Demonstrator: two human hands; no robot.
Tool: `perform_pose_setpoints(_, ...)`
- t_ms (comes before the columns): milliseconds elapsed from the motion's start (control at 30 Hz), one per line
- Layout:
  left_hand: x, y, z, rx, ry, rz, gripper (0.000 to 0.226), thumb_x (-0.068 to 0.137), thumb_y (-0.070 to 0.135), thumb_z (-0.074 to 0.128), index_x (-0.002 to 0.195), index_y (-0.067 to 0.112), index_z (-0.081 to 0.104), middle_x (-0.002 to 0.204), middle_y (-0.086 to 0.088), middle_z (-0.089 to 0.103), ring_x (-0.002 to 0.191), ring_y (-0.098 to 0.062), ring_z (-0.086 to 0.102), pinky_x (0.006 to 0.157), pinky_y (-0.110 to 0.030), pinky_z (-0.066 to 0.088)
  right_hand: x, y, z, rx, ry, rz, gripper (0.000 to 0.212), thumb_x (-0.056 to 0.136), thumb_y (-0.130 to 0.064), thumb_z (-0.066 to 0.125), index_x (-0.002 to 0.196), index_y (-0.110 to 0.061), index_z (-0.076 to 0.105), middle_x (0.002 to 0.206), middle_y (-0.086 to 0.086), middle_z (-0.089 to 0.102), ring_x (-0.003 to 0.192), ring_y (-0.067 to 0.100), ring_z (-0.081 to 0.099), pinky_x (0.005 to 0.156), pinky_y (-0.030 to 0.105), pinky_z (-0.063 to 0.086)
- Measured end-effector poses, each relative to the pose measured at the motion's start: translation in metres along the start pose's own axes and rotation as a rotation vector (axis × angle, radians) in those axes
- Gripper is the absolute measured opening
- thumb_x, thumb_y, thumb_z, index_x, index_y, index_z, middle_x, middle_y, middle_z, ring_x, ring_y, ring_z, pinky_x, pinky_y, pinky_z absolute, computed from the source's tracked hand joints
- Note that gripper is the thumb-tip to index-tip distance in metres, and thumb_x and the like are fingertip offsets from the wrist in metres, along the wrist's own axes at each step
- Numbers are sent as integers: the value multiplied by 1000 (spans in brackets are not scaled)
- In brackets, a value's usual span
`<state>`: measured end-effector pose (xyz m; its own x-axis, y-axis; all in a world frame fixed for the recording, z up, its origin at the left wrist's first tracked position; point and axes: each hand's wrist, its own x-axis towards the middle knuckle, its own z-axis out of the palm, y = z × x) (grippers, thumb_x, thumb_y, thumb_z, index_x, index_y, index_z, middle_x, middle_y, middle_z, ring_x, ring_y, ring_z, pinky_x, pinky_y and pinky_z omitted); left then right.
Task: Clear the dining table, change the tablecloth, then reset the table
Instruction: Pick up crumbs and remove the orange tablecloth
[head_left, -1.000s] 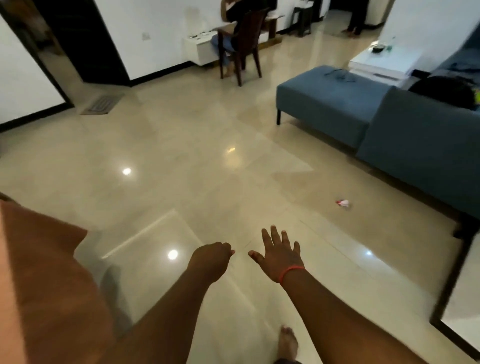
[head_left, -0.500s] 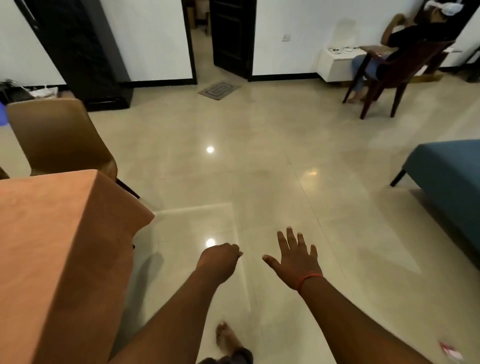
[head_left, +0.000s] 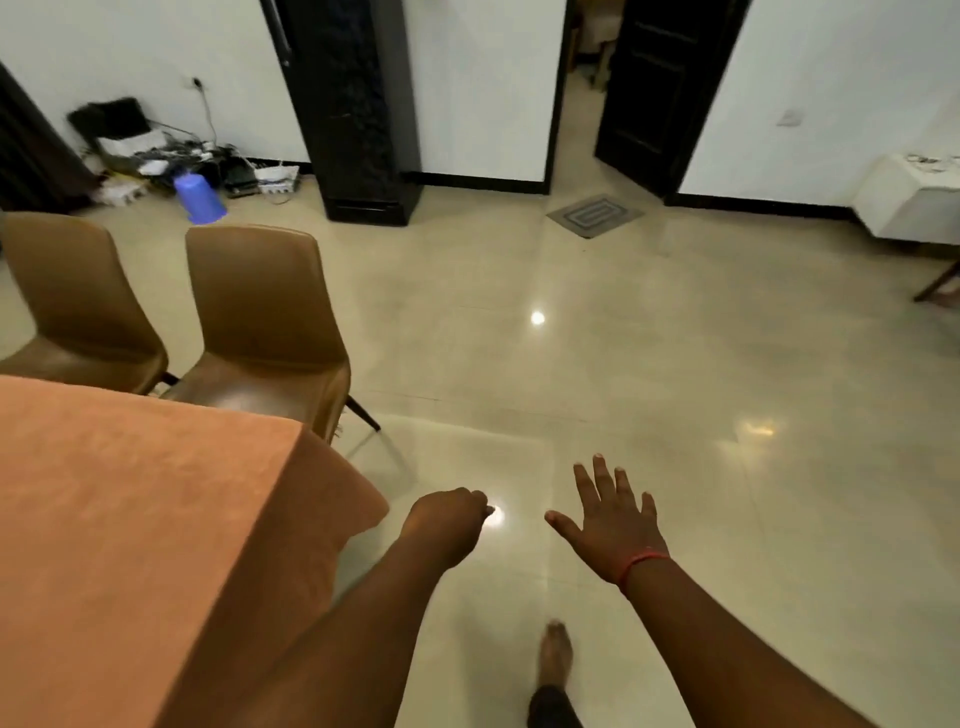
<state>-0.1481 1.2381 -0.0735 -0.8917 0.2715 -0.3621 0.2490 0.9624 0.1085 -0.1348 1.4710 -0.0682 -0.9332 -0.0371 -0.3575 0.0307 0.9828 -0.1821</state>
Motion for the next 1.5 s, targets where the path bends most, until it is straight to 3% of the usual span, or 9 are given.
perform_pose_setpoints(233,91,-89,-47,-84,-48,-253,32,108,32,31,120,14,54,115,-9,62,102,-30,64,85,-40,52,179,-69,-41,-104,-107,-243,97,78,-86,6,157,-32,-8,163,-3,-21,152,25,-12,120,57,4)
perform_pose_setpoints(333,120,-131,-77,-130,-32,-355,30,108,29,34,124,12,54,117,-11,62,103,-31,64,82,-39,49,250,-120,-70,-132,-111,-363,90,86,-82,16,157,-32,-6,164,-3,-18,153,25,-10,121,56,5)
perform_pose_setpoints(533,174,-244,-110,-258,32,-585,31,107,32,38,120,15,60,116,-11,67,102,-33,66,83,-42,54,376,-248,-97,-202,-97,-610,89,85,-81,17,157,-33,-3,165,-4,-15,153,25,-7,121,55,9)
perform_pose_setpoints(667,209,-324,-126,-282,13,-664,26,101,19,46,122,17,62,113,-10,67,99,-33,67,77,-40,53,441,-325,-94,-252,-122,-684,88,86,-80,17,157,-32,-3,165,-3,-14,153,25,-5,121,54,10)
perform_pose_setpoints(800,244,-399,-152,-321,12,-707,25,103,23,44,119,16,62,110,-9,66,98,-31,66,81,-40,53,496,-398,-98,-288,-146,-763,91,83,-82,11,157,-31,-1,166,-2,-10,153,26,-4,121,53,12)
perform_pose_setpoints(933,268,-440,-170,-347,6,-743,26,104,19,45,126,16,59,114,-9,66,99,-28,66,85,-39,54,536,-446,-108,-337,-207,-850,105,68,-86,-7,157,-32,-4,166,-1,-9,153,27,-1,120,52,14)
perform_pose_setpoints(1067,280,-494,-171,-465,-39,-896,28,105,28,43,128,19,56,122,-8,63,108,-27,63,93,-41,50,582,-508,-110,-370,-298,-981,110,64,-86,-9,158,-30,-2,166,-1,-9,153,27,-1,121,47,18)
perform_pose_setpoints(1267,223,-513,-147,-594,-62,-1240,25,100,20,53,125,19,55,124,-6,62,112,-26,63,95,-40,52,597,-605,-80,-513,-462,-1289,96,77,-82,5,157,-31,-7,166,-2,-12,153,27,-4,121,50,14)
perform_pose_setpoints(1500,137,-478,-133,-627,-2,-1660,28,105,28,38,123,19,57,118,-6,63,105,-29,63,83,-43,54,521,-688,-45,-631,-525,-1650,83,91,-75,21,157,-32,-6,165,-2,-15,153,27,-6,122,51,10)
